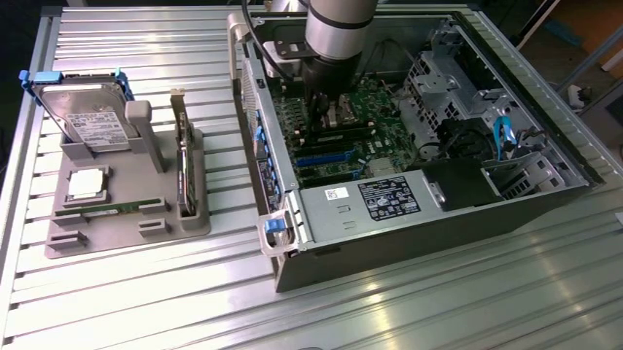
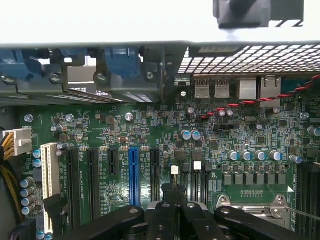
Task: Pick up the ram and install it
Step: 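Press down the ram until it locks into place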
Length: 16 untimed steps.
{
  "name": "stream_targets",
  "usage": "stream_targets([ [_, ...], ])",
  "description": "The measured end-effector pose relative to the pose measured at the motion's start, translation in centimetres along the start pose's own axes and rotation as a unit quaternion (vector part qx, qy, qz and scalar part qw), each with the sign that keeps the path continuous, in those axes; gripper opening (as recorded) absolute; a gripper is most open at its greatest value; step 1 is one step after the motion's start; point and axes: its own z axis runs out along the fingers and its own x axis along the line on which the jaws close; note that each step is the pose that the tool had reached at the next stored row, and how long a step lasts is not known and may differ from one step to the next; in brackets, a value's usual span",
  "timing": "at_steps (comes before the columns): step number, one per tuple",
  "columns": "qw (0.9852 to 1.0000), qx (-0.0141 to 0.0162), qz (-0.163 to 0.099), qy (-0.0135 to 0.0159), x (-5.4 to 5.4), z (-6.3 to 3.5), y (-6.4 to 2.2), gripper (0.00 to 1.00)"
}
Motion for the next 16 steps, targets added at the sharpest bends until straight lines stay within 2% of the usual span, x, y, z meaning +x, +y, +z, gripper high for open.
stream_targets([
  [16,1.0,0.0,0.0,0.0002,-0.01,0.47,0.01,0.11],
])
